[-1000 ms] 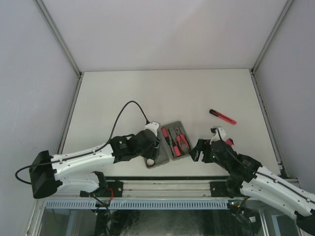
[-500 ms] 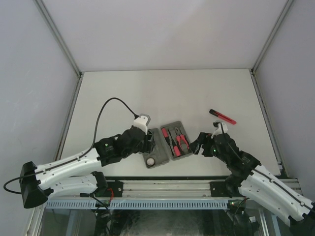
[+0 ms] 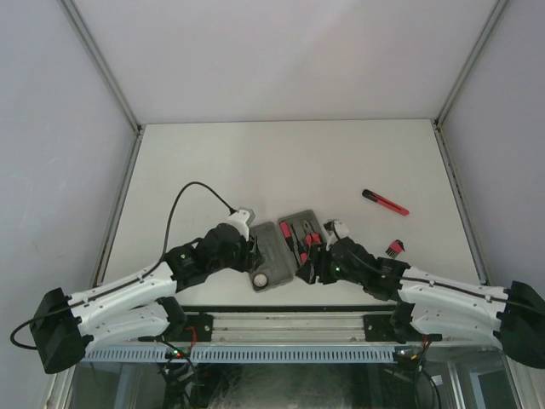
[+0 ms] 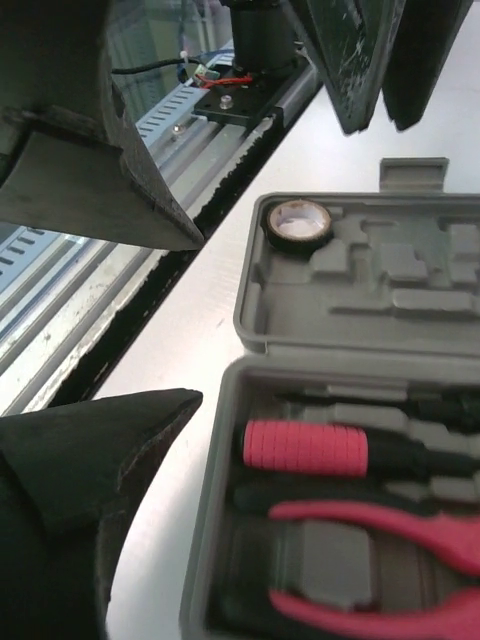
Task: Sort the tools into containers
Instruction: Adjust the engineering item in the storage box.
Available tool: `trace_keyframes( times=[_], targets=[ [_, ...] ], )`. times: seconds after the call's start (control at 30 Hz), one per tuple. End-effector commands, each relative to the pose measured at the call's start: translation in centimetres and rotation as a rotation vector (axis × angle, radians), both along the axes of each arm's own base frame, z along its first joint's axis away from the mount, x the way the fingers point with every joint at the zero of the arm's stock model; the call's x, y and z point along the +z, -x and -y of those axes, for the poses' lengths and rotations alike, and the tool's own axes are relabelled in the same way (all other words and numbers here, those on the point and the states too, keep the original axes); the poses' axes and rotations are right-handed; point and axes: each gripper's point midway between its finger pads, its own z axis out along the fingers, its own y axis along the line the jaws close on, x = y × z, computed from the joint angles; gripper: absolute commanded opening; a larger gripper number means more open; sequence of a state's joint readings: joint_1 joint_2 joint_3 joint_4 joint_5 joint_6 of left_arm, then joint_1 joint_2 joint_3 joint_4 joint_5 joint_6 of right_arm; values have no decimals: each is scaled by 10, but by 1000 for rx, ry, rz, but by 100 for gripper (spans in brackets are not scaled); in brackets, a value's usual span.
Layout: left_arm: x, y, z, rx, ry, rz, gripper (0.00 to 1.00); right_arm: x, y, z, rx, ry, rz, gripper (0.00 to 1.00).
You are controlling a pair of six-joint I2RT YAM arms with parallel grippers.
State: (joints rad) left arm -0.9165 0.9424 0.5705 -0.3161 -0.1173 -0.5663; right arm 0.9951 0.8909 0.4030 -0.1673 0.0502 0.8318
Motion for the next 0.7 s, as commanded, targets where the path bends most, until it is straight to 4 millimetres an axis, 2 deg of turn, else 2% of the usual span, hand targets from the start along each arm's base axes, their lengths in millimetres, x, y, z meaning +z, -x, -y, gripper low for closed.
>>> trace_keyframes(
  times=[0.0,0.13,0.33,0.67],
  targets=[
    [-5,6,11,-50,56,-15,44,38,-7,-48,2,-166,36,55],
    [-17,7,6,-47,28,-29,41,36,-1,-72,37,-182,20,47],
    [-32,1,-3,2,-22,-29,36,28,-1,-97,63,-203,-10,36],
    [-50,-1,-10,16,-100,-48,32,12,-1,-122,101,-195,-65,27]
  ],
)
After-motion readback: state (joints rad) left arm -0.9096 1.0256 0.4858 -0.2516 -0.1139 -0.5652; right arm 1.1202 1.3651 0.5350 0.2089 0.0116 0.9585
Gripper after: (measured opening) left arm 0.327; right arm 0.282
